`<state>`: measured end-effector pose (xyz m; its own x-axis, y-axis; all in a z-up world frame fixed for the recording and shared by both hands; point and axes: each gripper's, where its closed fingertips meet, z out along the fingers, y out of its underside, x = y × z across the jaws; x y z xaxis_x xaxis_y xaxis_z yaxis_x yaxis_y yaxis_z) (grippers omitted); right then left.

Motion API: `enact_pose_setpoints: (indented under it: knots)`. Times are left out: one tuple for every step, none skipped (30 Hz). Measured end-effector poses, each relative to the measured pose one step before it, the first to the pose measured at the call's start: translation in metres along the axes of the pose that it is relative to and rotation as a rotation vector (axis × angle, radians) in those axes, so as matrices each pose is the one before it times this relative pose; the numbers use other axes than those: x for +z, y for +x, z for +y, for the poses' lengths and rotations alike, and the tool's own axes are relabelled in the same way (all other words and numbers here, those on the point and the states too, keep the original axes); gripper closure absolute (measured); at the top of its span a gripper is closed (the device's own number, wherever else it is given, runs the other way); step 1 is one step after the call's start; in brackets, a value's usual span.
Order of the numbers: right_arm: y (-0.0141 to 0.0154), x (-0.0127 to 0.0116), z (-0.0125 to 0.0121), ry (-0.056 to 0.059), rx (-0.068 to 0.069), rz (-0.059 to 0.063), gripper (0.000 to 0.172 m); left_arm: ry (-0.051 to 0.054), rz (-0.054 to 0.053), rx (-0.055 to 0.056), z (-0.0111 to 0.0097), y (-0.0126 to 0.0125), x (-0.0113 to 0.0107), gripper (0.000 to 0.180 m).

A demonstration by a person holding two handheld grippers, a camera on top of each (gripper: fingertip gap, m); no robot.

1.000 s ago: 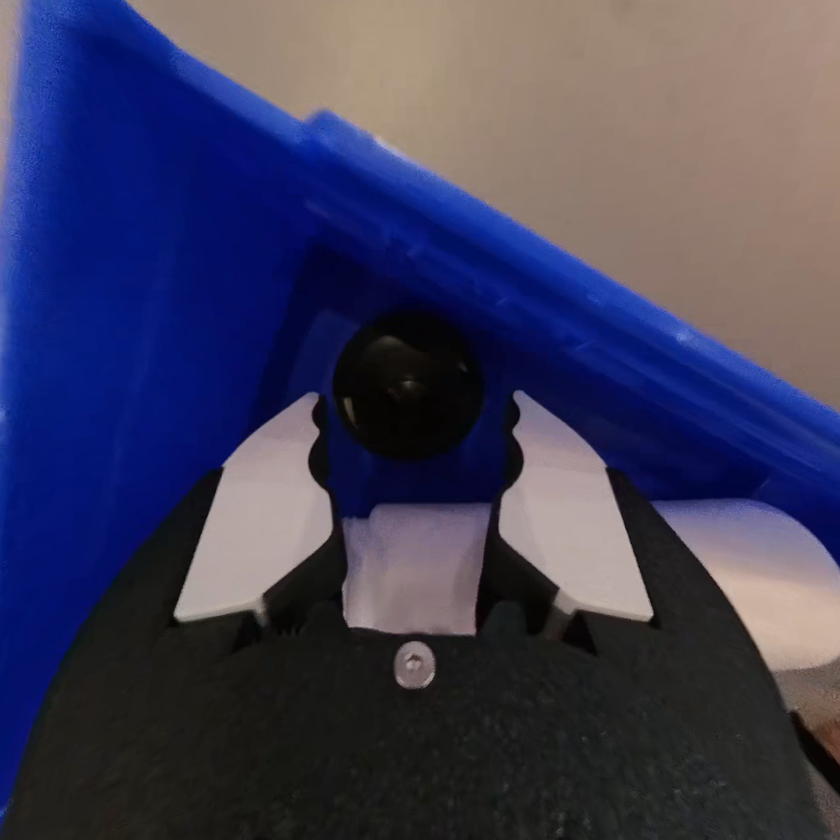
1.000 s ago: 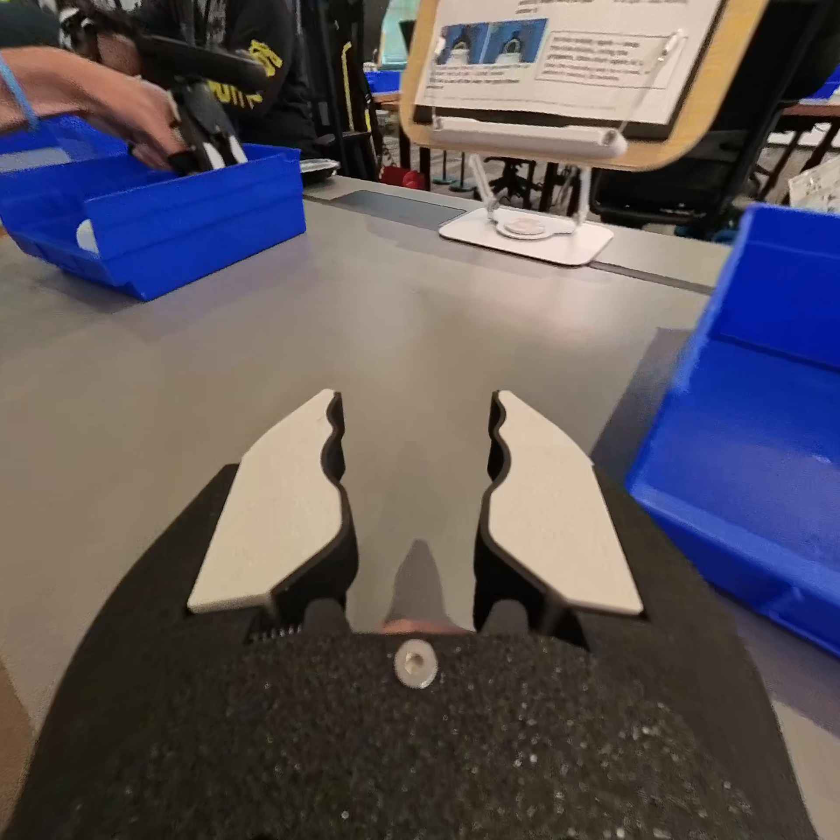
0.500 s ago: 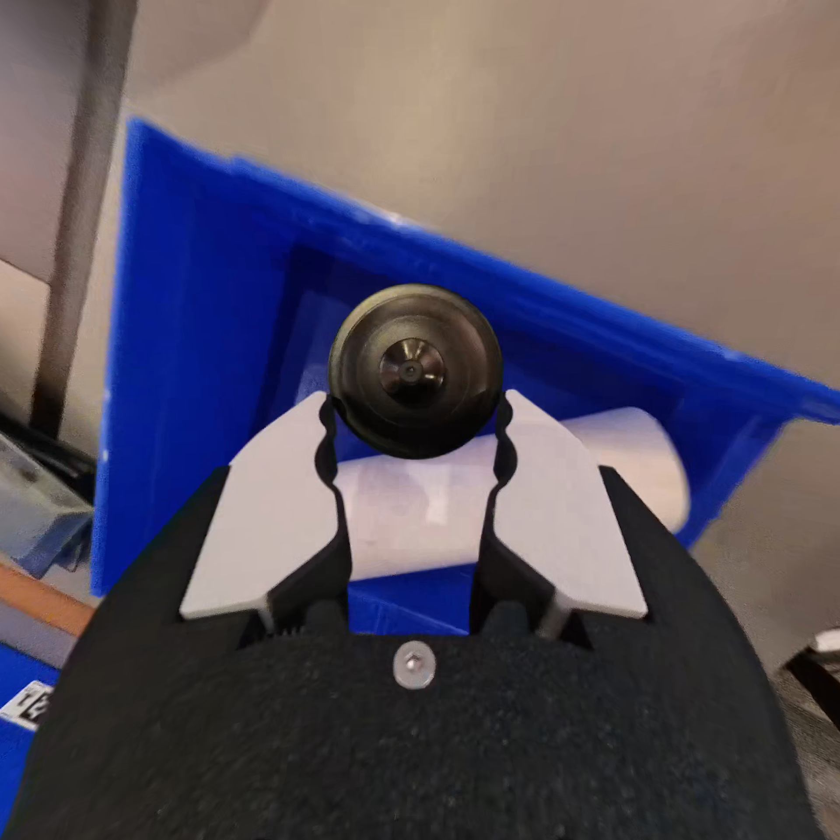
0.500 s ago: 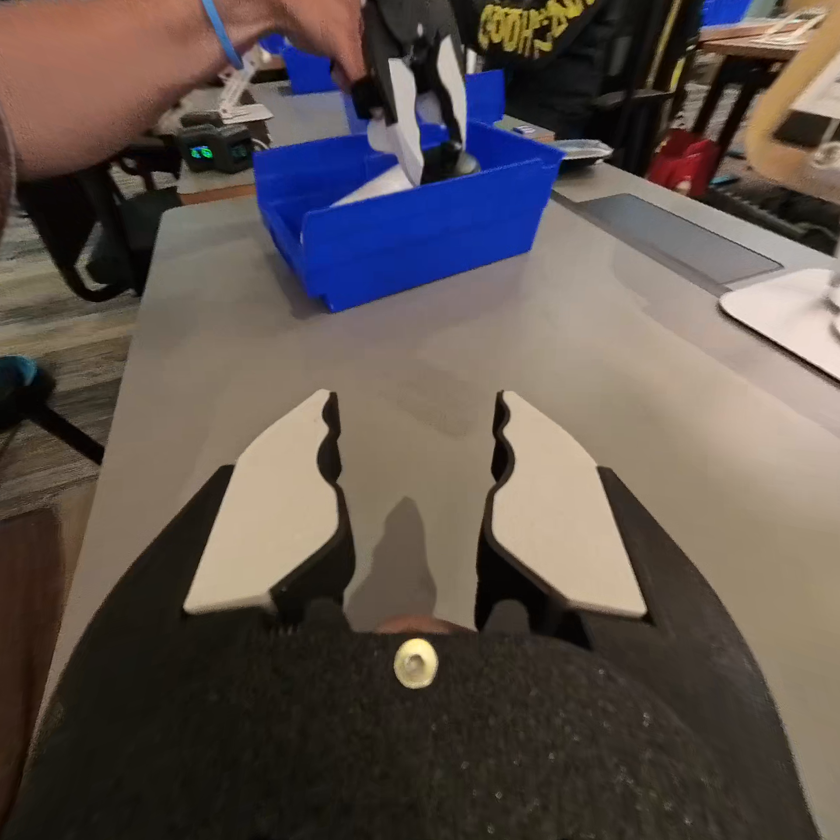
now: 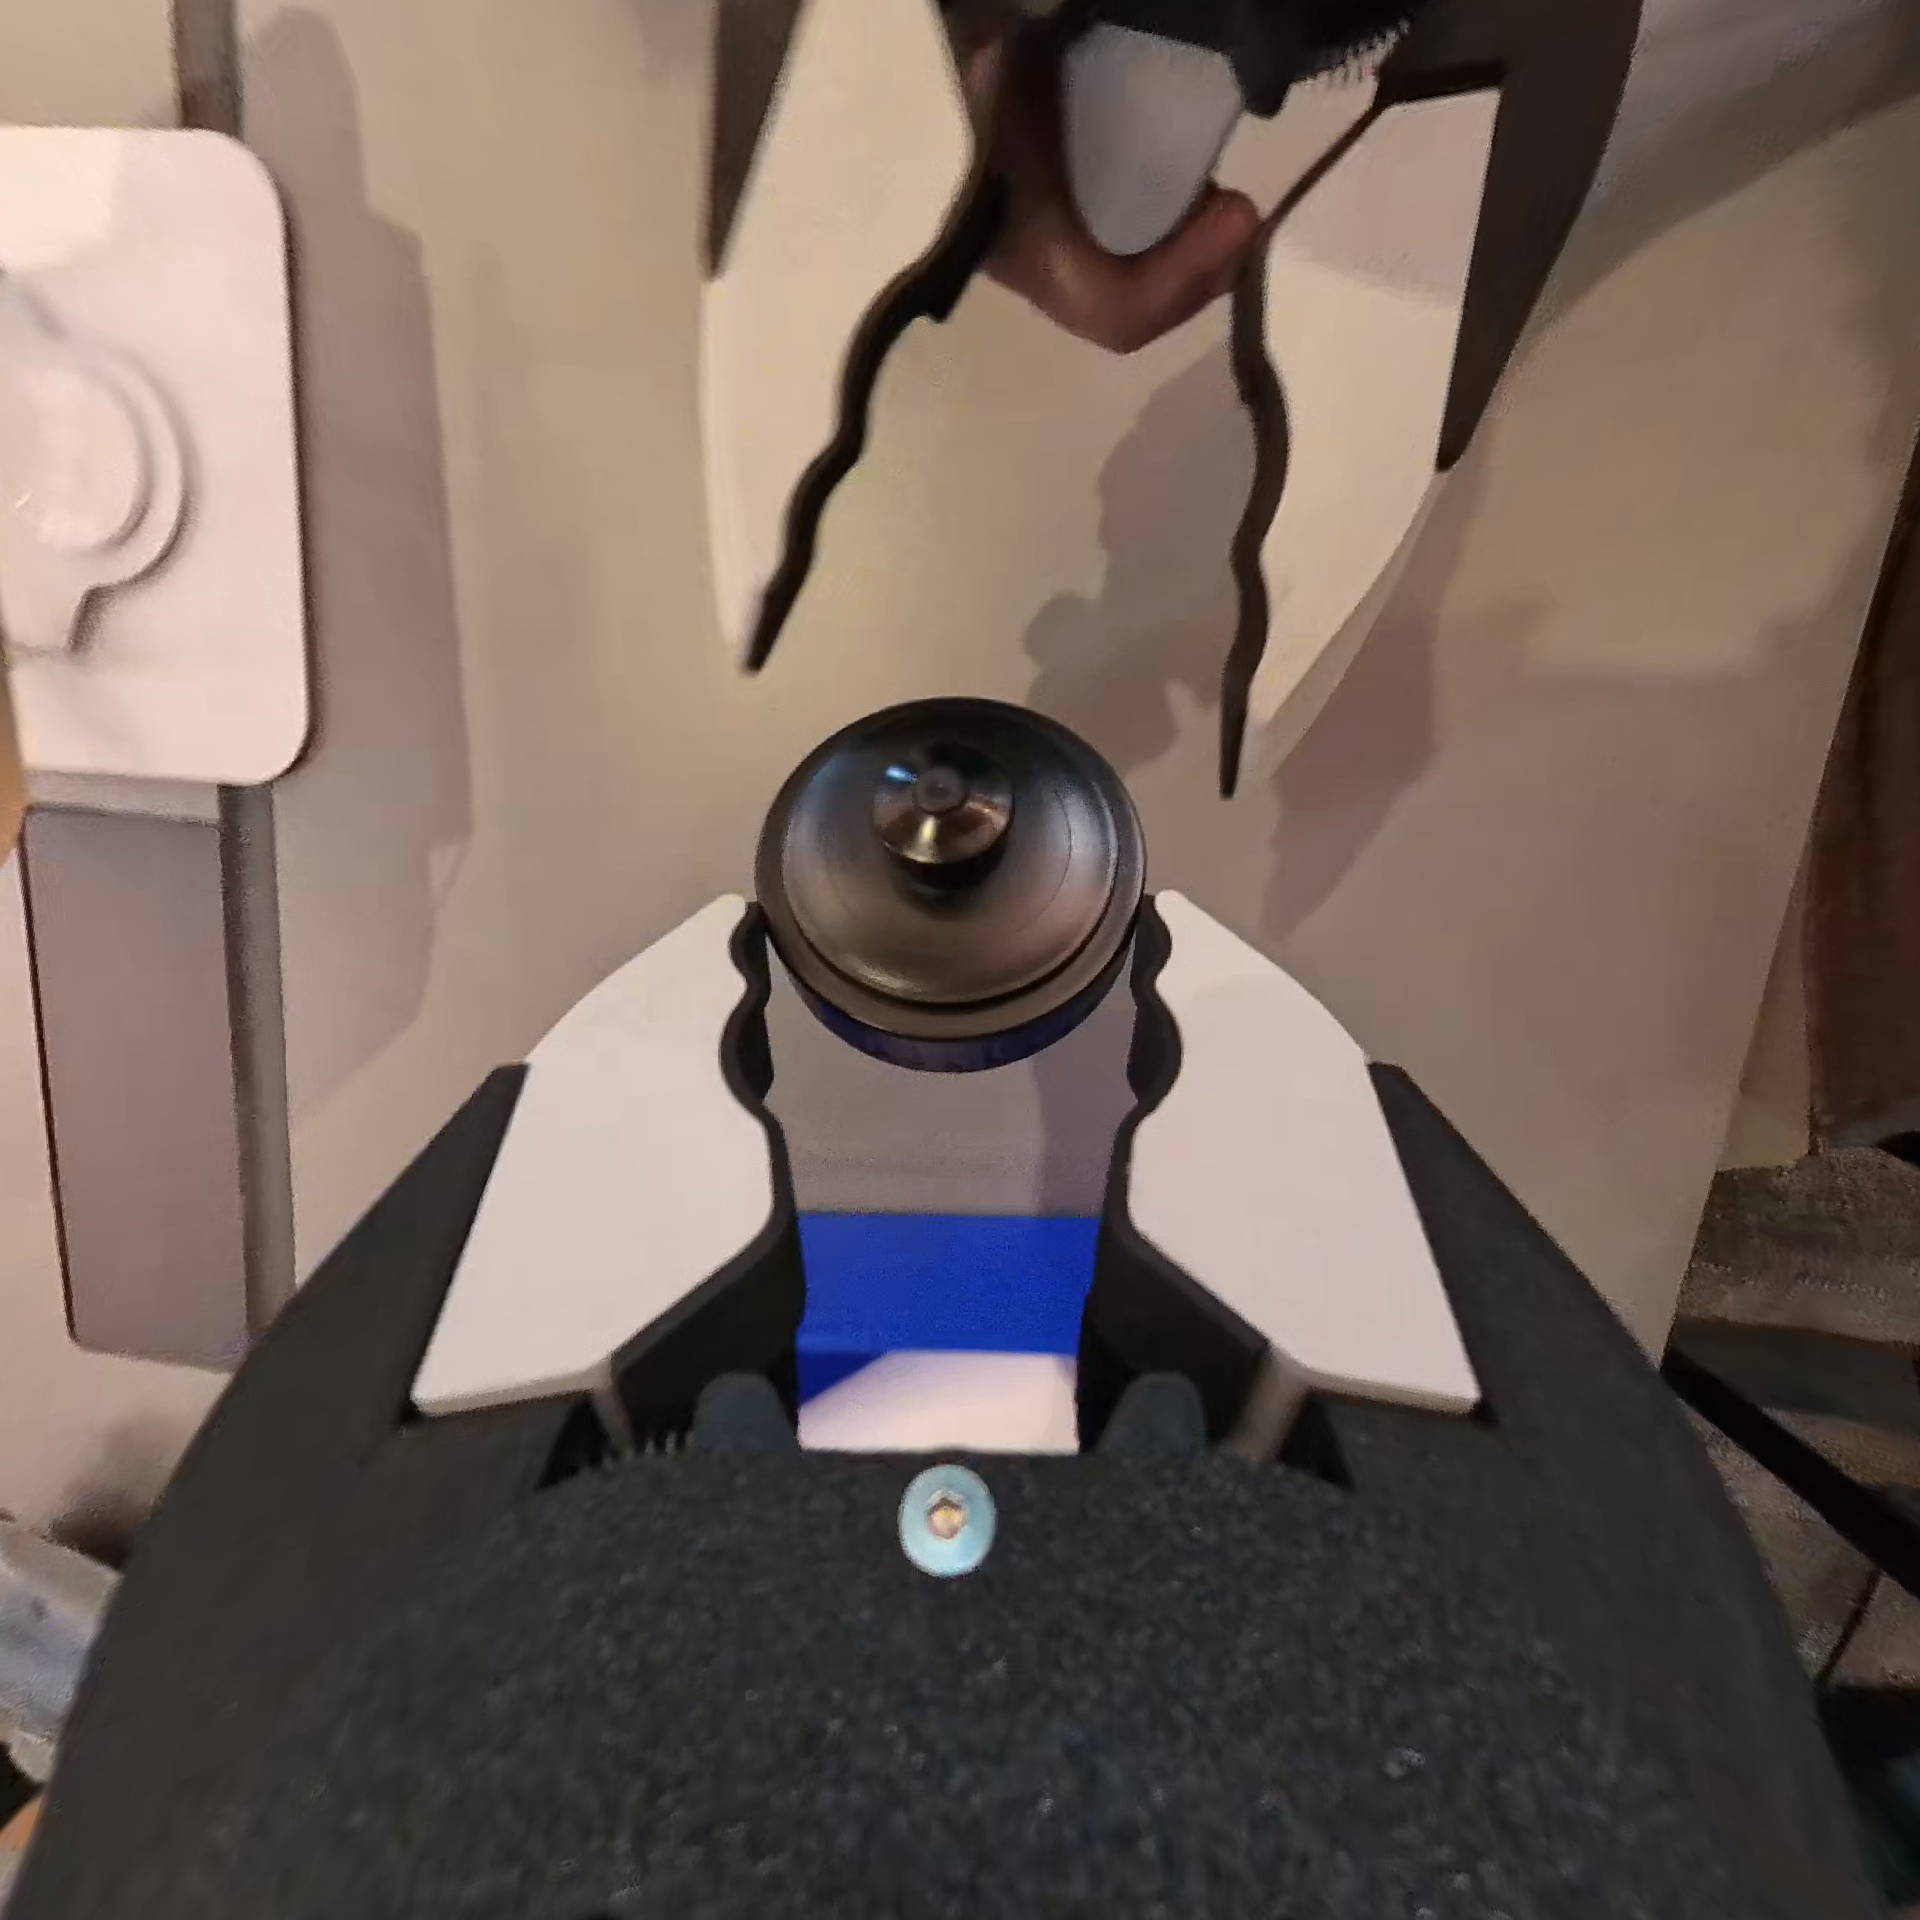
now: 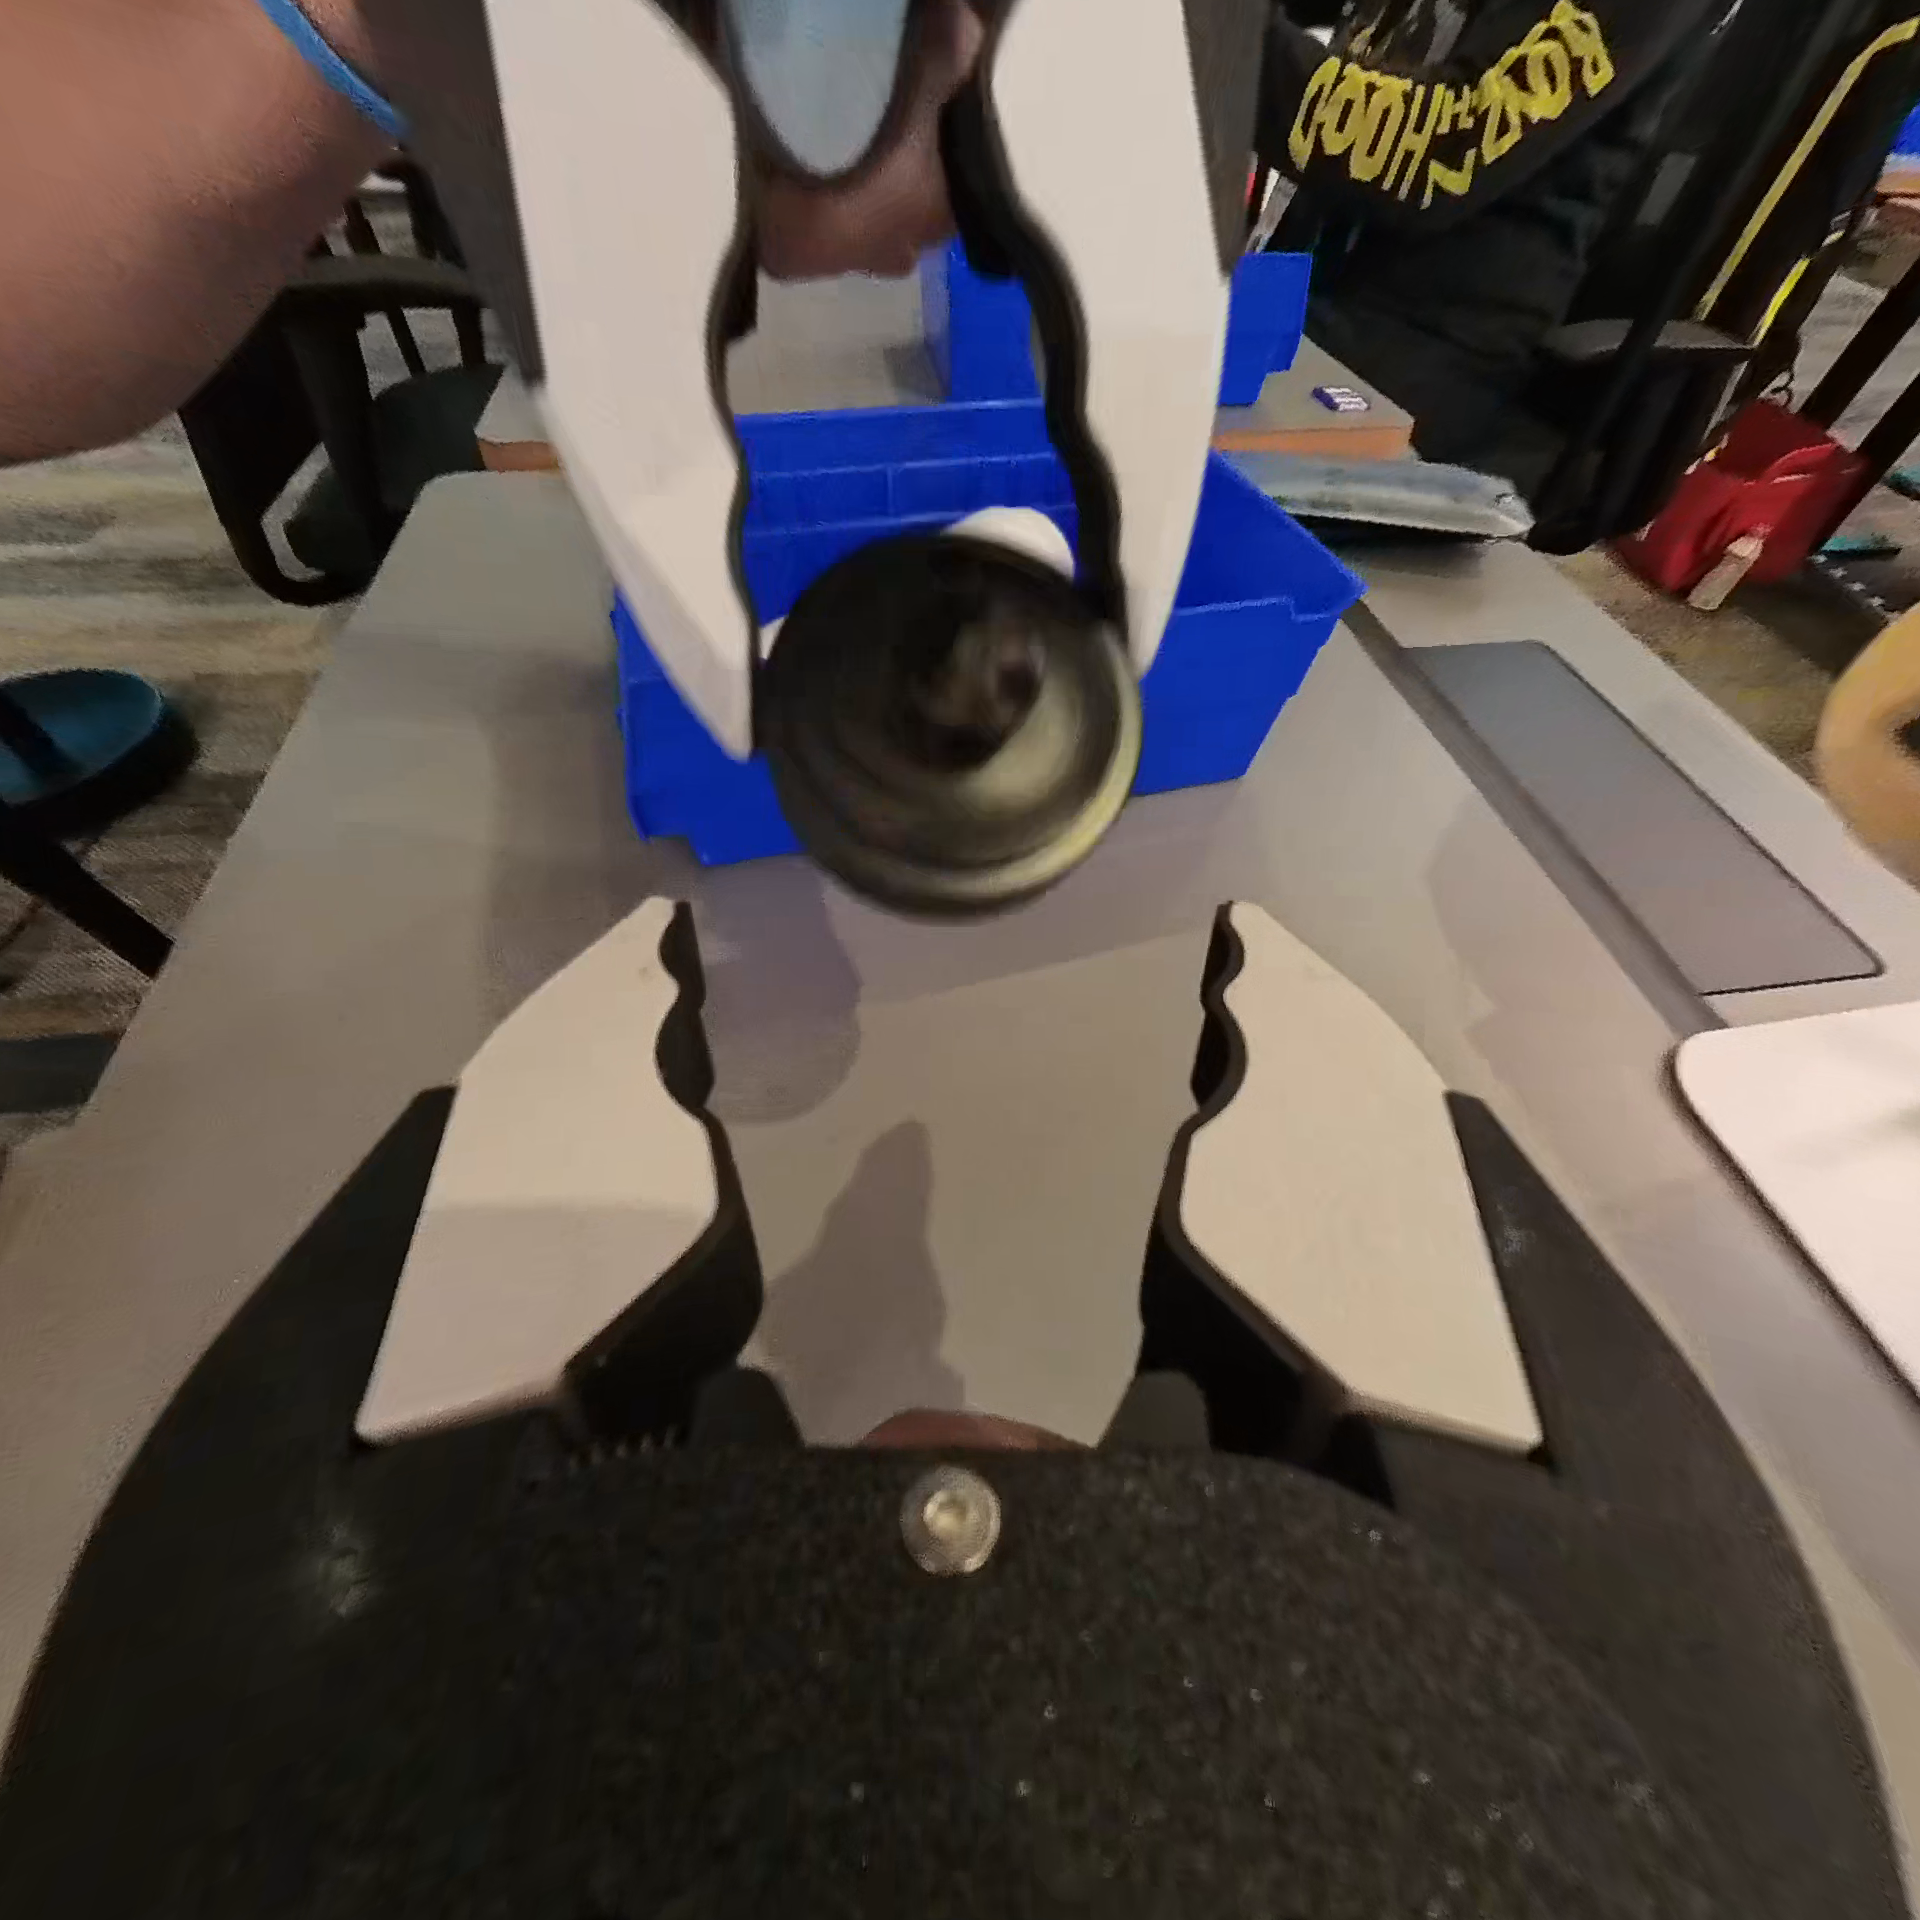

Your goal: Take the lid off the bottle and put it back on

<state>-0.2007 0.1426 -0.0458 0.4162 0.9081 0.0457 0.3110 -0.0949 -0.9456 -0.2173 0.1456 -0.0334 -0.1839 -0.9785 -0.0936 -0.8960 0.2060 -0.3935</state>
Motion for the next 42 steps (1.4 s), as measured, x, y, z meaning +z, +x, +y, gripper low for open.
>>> enact_pose_setpoints:
  knots:
    - [0.00279, -0.00380, -0.00070, -0.0114, -0.0072, 0.0021, 0.081, -0.0148, 0.0085, 0.0206, -0.00693, 0.00275, 0.00722, 0.114]
    - [0.00171, -0.00374, 0.00131, -0.0160, -0.0027, -0.0061, 0.082, -0.0154, 0.0108, 0.0190, -0.00651, 0.00251, 0.00679, 0.114]
    - [-0.00027, -0.00329, 0.00343, -0.0229, -0.0028, -0.0146, 0.083, -0.0163, 0.0097, 0.0165, -0.00573, 0.00179, 0.00645, 0.114]
    - [-0.00021, -0.00274, 0.00383, -0.0215, -0.0027, -0.0096, 0.084, -0.0155, 0.0062, 0.0136, -0.00522, 0.00052, 0.00608, 0.114]
    - [-0.00090, -0.00213, 0.00469, -0.0231, -0.0062, -0.0101, 0.085, -0.0109, 0.0050, 0.0112, -0.00537, -0.00016, 0.00532, 0.114]
    - [-0.00110, -0.00147, 0.00561, -0.0267, -0.0069, -0.0071, 0.087, -0.0029, 0.0091, 0.0086, -0.00559, 0.00000, 0.00450, 0.114]
    - [-0.00093, -0.00085, 0.00556, -0.0233, -0.0059, -0.0046, 0.088, 0.0031, 0.0086, 0.0062, -0.00576, -0.00019, 0.00366, 0.114]
    - [-0.00018, -0.00049, 0.00499, -0.0200, -0.0028, 0.0008, 0.087, -0.0030, 0.0061, 0.0058, -0.00395, -0.00045, 0.00331, 0.114]
    - [-0.00057, -0.00074, 0.00303, -0.0057, -0.0011, 0.0000, 0.087, -0.0098, 0.0060, 0.0048, -0.00229, -0.00032, 0.00328, 0.114]
    - [-0.00064, -0.00085, 0.00277, -0.0045, -0.0022, -0.0007, 0.087, -0.0098, 0.0060, 0.0038, -0.00176, -0.00008, 0.00283, 0.114]
    - [0.00058, -0.00105, 0.00374, -0.0111, -0.0022, 0.0052, 0.087, -0.0066, 0.0038, 0.0043, -0.00167, 0.00008, 0.00252, 0.114]
    - [-0.00028, -0.00126, 0.00311, -0.0064, -0.0034, -0.0012, 0.088, -0.0030, 0.0061, 0.0028, -0.00171, 0.00065, 0.00188, 0.114]
    - [-0.00043, -0.00140, 0.00245, -0.0030, -0.0012, -0.0029, 0.089, -0.0005, 0.0054, 0.0010, -0.00165, 0.00062, 0.00152, 0.114]
    - [-0.00060, -0.00128, 0.00170, 0.0022, 0.0003, -0.0039, 0.089, 0.0007, 0.0069, 0.0008, -0.00129, 0.00102, 0.00102, 0.114]
    - [-0.00113, -0.00118, 0.00149, 0.0013, 0.0017, -0.0072, 0.090, 0.0004, 0.0132, 0.0013, -0.00098, 0.00210, 0.00080, 0.114]
    - [-0.00139, -0.00095, 0.00190, -0.0015, -0.0046, -0.0065, 0.095, 0.0022, 0.0131, 0.0018, -0.00076, 0.00243, 0.00068, 0.114]
    - [-0.00124, -0.00067, 0.00111, 0.0042, -0.0022, -0.0043, 0.096, 0.0054, 0.0036, -0.0029, -0.00090, 0.00102, 0.00054, 0.114]
    - [-0.00104, -0.00075, 0.00040, 0.0093, 0.0044, -0.0051, 0.096, 0.0068, 0.0036, -0.0046, -0.00079, 0.00074, 0.00035, 0.114]
    - [-0.00061, -0.00044, -0.00032, 0.0151, 0.0043, -0.0021, 0.096, 0.0082, 0.0050, -0.0036, -0.00052, 0.00072, -0.00001, 0.114]
    - [-0.00128, -0.00004, -0.00023, 0.0174, 0.0085, -0.0055, 0.096, 0.0094, 0.0055, -0.0039, -0.00026, 0.00075, -0.00007, 0.114]
    - [-0.00082, 0.00020, 0.00005, 0.0130, 0.0129, -0.0044, 0.096, 0.0144, 0.0005, -0.0050, -0.00034, 0.00026, -0.00055, 0.114]
    - [0.00005, -0.00032, -0.00017, 0.0121, 0.0166, 0.0000, 0.096, 0.0220, -0.0059, -0.0074, -0.00066, -0.00029, -0.00114, 0.115]
    - [0.00032, -0.00108, -0.00034, 0.0138, 0.0192, 0.0026, 0.096, 0.0311, -0.0083, -0.0123, -0.00095, -0.00012, -0.00232, 0.116]
    - [0.00000, -0.00185, -0.00052, 0.0154, 0.0174, 0.0023, 0.096, 0.0358, -0.0093, -0.0176, -0.00015, 0.00010, -0.00404, 0.118]
    - [0.00045, -0.00271, 0.00029, 0.0129, 0.0122, 0.0085, 0.096, 0.0340, -0.0158, -0.0231, 0.00175, -0.00009, -0.00540, 0.120]
    - [0.00098, -0.00358, 0.00122, 0.0059, 0.0069, 0.0158, 0.096, 0.0300, -0.0305, -0.0287, 0.00384, -0.00150, -0.00647, 0.117]
    - [0.00142, -0.00435, 0.00120, 0.0049, 0.0015, 0.0239, 0.096, 0.0326, -0.0451, -0.0327, 0.00536, -0.00279, -0.00771, 0.110]
    - [0.00176, -0.00521, 0.00033, 0.0094, -0.0002, 0.0292, 0.096, 0.0342, -0.0578, -0.0405, 0.00712, -0.00487, -0.00905, 0.106]
    - [0.00094, -0.00568, -0.00088, 0.0150, 0.0038, 0.0259, 0.096, 0.0297, -0.0699, -0.0557, 0.00935, -0.00806, -0.01027, 0.107]
    - [0.00104, -0.00587, -0.00203, 0.0216, 0.0060, 0.0297, 0.096, 0.0228, -0.0667, -0.0700, 0.01206, -0.01001, -0.01076, 0.105]
    - [0.00091, -0.00594, -0.00244, 0.0227, -0.0007, 0.0330, 0.096, 0.0137, -0.0619, -0.0797, 0.01403, -0.01255, -0.01093, 0.103]
    - [0.00044, -0.00558, -0.00200, 0.0208, -0.0094, 0.0349, 0.096, 0.0060, -0.0696, -0.0889, 0.01541, -0.01690, -0.01088, 0.097]
    - [0.00117, -0.00534, -0.00140, 0.0175, -0.0151, 0.0421, 0.096, 0.0010, -0.0804, -0.0961, 0.01554, -0.02160, -0.01074, 0.093]
    - [0.00143, -0.00510, -0.00090, 0.0167, -0.0185, 0.0462, 0.096, 0.0013, -0.0851, -0.1028, 0.01437, -0.02482, -0.01018, 0.090]
    - [-0.00003, -0.00468, -0.00060, 0.0198, -0.0148, 0.0376, 0.096, -0.0061, -0.0818, -0.1066, 0.01421, -0.02617, -0.00877, 0.091]
    - [-0.00097, -0.00449, -0.00040, 0.0236, -0.0049, 0.0285, 0.096, -0.0364, -0.0844, -0.0959, 0.01704, -0.02718, -0.00651, 0.093]
    - [-0.00069, -0.00317, -0.00125, 0.0345, 0.0046, 0.0239, 0.096, -0.0760, -0.1048, -0.0680, 0.02064, -0.02824, -0.00311, 0.092]
    - [-0.00195, -0.00074, 0.00018, 0.0215, 0.0111, 0.0025, 0.096, -0.0741, -0.1047, -0.0426, 0.01865, -0.02487, 0.00114, 0.089]
    - [-0.00303, 0.00062, 0.00482, -0.0212, 0.0023, -0.0157, 0.096, -0.0372, -0.0557, -0.0465, 0.01274, -0.01545, 0.00492, 0.087]
    - [0.00056, 0.00073, 0.00552, -0.0362, -0.0091, 0.0075, 0.096, -0.0203, 0.0054, -0.0758, 0.00930, -0.00621, 0.00629, 0.088]
    - [0.00144, -0.00009, 0.00199, -0.0128, -0.0146, 0.0192, 0.096, -0.0195, 0.0418, -0.0925, 0.00769, -0.00087, 0.00622, 0.087]
    - [-0.00165, -0.00032, -0.00103, 0.0067, -0.0088, 0.0000, 0.096, -0.0101, 0.0443, -0.0848, 0.00542, 0.00020, 0.00648, 0.084]
